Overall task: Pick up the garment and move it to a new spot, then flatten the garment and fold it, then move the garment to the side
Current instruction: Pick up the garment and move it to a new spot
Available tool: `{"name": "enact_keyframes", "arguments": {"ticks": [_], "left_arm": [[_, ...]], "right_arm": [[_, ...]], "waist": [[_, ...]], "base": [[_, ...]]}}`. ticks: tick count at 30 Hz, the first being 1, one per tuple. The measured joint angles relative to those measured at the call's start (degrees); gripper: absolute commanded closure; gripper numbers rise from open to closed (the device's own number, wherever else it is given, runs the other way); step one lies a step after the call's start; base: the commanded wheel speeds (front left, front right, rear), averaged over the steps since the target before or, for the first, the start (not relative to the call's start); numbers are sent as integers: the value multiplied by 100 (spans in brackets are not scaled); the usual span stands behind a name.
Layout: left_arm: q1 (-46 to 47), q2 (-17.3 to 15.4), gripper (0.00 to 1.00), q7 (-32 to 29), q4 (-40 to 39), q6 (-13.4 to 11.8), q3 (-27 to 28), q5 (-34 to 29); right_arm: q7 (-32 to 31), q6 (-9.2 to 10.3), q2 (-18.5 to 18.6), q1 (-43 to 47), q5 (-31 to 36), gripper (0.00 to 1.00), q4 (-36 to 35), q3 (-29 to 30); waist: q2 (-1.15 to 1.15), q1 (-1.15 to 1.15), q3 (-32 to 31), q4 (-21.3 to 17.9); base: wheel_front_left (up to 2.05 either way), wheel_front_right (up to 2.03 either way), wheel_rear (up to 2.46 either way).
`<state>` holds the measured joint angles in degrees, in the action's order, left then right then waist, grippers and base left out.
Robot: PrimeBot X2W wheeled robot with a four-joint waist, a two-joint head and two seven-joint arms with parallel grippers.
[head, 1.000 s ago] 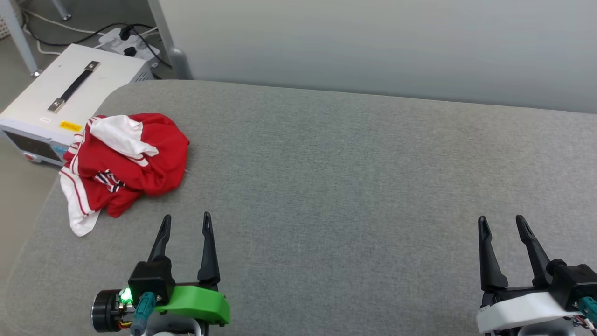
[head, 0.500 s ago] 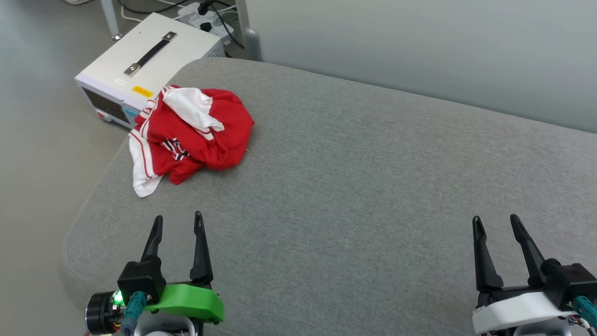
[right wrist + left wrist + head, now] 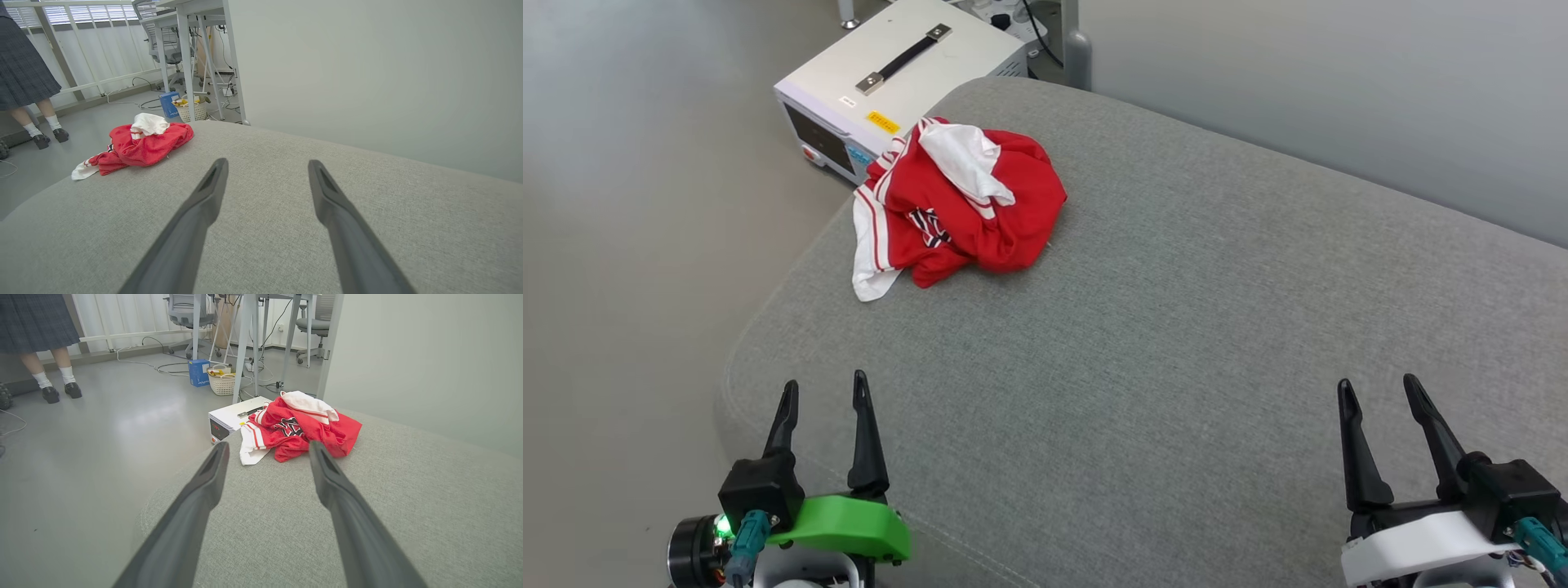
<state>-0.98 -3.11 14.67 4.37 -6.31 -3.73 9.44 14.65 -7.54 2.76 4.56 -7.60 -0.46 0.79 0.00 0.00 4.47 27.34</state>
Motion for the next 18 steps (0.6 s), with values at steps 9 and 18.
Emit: {"name": "enact_keyframes", "arguments": {"ticks": [9, 18], "left_arm": [[-1, -1, 0, 0, 36, 0, 56, 65], [99, 0, 0, 0, 138, 166, 375, 118]], "right_arm": [[0, 0, -1, -1, 32, 0, 3, -20], [0, 0, 0, -1, 33, 0, 4, -63]], "waist": [[0, 0, 5, 273], [0, 0, -24, 225]], "base": [[0, 0, 0], [0, 0, 0]]}}
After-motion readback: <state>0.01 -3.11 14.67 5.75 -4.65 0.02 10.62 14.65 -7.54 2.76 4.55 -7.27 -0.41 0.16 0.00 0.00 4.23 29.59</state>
